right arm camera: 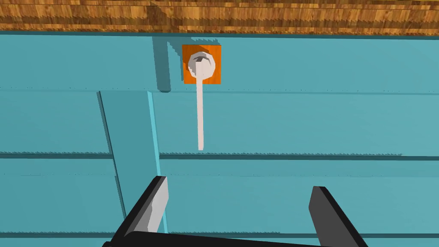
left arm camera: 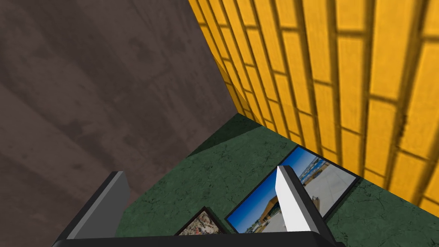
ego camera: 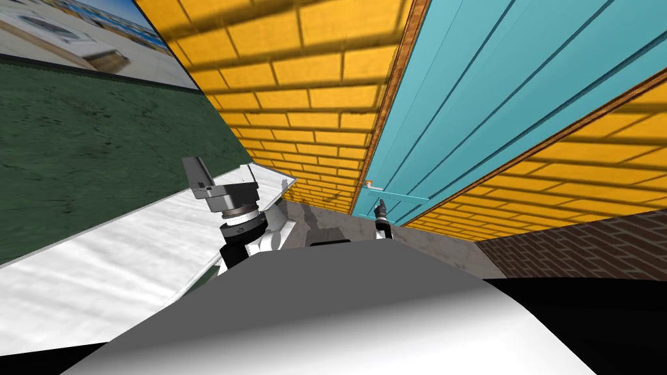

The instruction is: Pull the door open

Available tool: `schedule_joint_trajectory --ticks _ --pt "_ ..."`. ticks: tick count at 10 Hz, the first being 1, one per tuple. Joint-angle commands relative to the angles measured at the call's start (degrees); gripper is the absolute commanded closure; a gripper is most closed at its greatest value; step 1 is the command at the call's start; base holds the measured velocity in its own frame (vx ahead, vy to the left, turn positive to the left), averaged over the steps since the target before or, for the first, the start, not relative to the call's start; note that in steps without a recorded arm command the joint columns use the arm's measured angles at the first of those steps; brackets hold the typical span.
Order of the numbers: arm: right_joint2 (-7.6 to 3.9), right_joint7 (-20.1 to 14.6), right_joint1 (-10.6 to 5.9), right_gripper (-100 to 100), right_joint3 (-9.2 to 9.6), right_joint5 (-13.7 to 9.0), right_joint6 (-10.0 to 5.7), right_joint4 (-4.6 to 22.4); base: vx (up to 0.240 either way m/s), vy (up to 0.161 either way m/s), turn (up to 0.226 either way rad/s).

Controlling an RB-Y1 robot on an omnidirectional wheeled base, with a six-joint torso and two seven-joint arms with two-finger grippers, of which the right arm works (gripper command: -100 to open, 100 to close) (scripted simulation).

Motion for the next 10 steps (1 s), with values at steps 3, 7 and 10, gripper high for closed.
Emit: schedule_joint_trajectory --ticks 3,7,10 --pt "-0.44 0.3 -1.54 -100 -0.78 -0.8 -0.91 4.5 0.07 -0.033 0.097" --pt "-0.87 0.7 -3.23 -100 -1.6 -1.7 -1.84 9.2 0.068 -0.038 0.09" --pt "-1.18 0.9 -4.5 -100 -2.21 -2.3 -2.54 12.8 0.074 -0.037 0.083"
